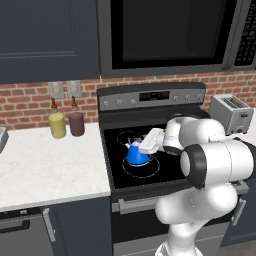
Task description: Pick the kettle from the counter and place it on a stove burner. Then turn the burner on.
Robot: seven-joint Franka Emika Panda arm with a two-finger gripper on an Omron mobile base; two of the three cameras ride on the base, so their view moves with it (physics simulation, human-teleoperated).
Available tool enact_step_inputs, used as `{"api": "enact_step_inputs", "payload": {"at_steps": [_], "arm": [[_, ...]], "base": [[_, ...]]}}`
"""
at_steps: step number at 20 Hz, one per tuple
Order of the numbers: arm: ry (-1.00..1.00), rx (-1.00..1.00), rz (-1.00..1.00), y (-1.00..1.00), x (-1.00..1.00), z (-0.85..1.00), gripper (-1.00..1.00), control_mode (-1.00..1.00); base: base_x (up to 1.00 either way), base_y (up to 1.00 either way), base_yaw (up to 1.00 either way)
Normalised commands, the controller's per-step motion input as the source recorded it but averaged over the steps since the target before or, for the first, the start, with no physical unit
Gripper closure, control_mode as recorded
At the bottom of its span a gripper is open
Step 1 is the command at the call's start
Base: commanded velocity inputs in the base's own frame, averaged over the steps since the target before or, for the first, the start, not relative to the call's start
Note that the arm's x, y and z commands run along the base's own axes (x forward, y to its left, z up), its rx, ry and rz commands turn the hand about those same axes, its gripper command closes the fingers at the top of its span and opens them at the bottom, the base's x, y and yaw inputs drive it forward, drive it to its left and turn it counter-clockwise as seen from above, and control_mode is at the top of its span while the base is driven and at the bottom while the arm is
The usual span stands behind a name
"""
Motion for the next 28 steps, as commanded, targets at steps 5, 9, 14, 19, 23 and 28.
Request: {"api": "enact_step_inputs", "payload": {"at_steps": [5, 9, 14, 19, 23, 28], "arm": [[-0.01, 0.00, 0.01, 0.00, 0.00, -0.01, 1.00, -1.00], [0.00, 0.00, 0.00, 0.00, 0.00, 0.00, -1.00, -1.00], [0.00, 0.00, 0.00, 0.00, 0.00, 0.00, -1.00, -1.00], [0.00, 0.00, -0.04, -0.21, -0.19, 0.09, -1.00, -1.00], [0.00, -0.01, -0.04, -0.45, -0.38, 0.18, -1.00, -1.00], [0.00, -0.09, 0.00, -0.56, -0.46, 0.01, -1.00, -1.00]], "base": [[0.00, 0.00, 0.00], [0.00, 0.00, 0.00], [0.00, 0.00, 0.00], [0.00, 0.00, 0.00], [0.00, 0.00, 0.00], [0.00, 0.00, 0.00]]}}
